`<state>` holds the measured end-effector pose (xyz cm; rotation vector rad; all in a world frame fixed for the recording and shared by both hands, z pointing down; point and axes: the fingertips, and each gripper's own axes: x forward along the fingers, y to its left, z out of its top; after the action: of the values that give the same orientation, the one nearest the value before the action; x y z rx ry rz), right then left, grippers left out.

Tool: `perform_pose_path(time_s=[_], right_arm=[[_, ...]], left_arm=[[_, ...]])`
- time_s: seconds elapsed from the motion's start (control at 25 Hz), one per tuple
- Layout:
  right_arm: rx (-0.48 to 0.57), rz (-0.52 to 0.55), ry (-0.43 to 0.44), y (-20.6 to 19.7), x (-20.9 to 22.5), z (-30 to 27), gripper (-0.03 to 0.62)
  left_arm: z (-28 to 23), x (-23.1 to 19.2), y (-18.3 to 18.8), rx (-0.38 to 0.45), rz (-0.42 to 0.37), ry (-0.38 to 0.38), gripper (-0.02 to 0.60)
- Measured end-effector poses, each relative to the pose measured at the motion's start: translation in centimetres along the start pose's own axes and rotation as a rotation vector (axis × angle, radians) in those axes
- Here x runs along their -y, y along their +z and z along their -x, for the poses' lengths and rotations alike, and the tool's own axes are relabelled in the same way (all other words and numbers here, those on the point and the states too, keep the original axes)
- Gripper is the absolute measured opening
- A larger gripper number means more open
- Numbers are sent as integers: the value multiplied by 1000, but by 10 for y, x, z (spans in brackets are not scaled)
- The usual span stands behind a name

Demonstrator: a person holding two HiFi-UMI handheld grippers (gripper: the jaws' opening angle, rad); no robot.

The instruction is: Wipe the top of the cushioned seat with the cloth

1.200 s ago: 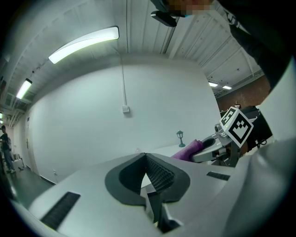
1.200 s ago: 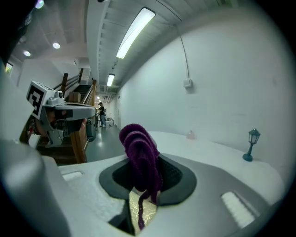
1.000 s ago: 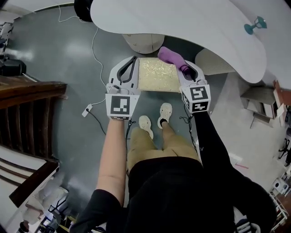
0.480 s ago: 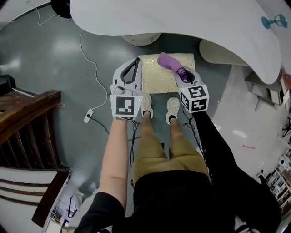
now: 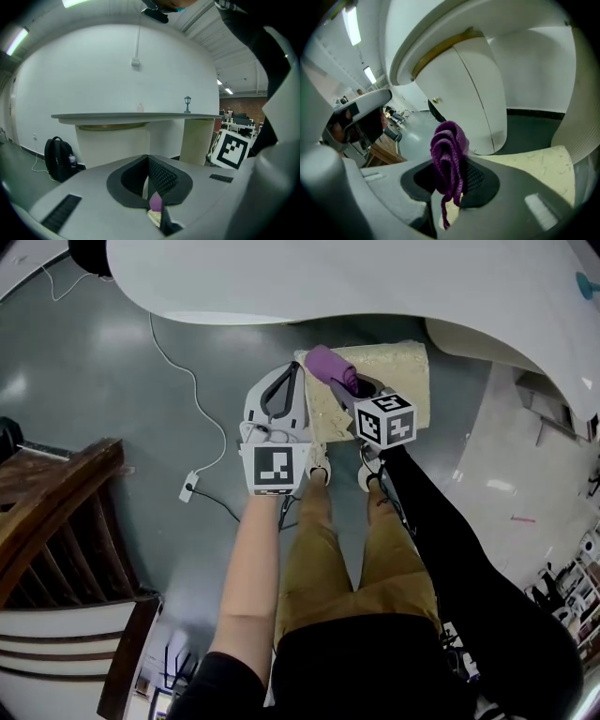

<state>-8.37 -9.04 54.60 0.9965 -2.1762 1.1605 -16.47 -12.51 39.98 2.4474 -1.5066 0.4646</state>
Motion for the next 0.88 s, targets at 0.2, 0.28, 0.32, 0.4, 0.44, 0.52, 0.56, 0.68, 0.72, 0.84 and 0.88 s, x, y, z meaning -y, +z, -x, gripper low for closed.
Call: perform_pose_path(time_s=[0.2, 0.28, 0.32, 0.4, 0.44, 0.52, 0.56, 0.68, 0.72, 0.84, 0.88], right_arm=[[-70, -85, 44, -17, -8, -55, 89], [-114, -120, 27, -27, -6, -74, 89], [-141, -133, 12, -32, -3, -81, 89], [-191, -154, -20, -45, 8, -89, 89], [-208, -161, -34, -51, 13, -89, 89], [-214, -165, -51, -55, 21, -86, 89], [-210, -166, -57, -55, 25, -85, 89], [-192, -170, -75, -50, 38, -80, 89], [-185, -173, -81, -48, 43, -77, 89], [-167, -172, -98, -44, 58, -68, 89], [-162, -172, -107, -43, 64, -64, 89]], left_arm=[[-4, -11, -23, -21, 38, 16, 6], [-6, -16, -33, -33, 46, 25, 6], [-7, -18, -38, -41, 50, 26, 6], [-10, -16, -43, -55, 65, 15, 6], [-11, -13, -44, -59, 75, 5, 6], [-12, -7, -45, -62, 93, -16, 8], [-14, -5, -46, -63, 96, -22, 8], [-20, -3, -50, -67, 92, -16, 8], [-23, -3, -50, -66, 89, -11, 8], [-30, 1, -47, -61, 75, -1, 8], [-32, 3, -46, -61, 72, 0, 8]])
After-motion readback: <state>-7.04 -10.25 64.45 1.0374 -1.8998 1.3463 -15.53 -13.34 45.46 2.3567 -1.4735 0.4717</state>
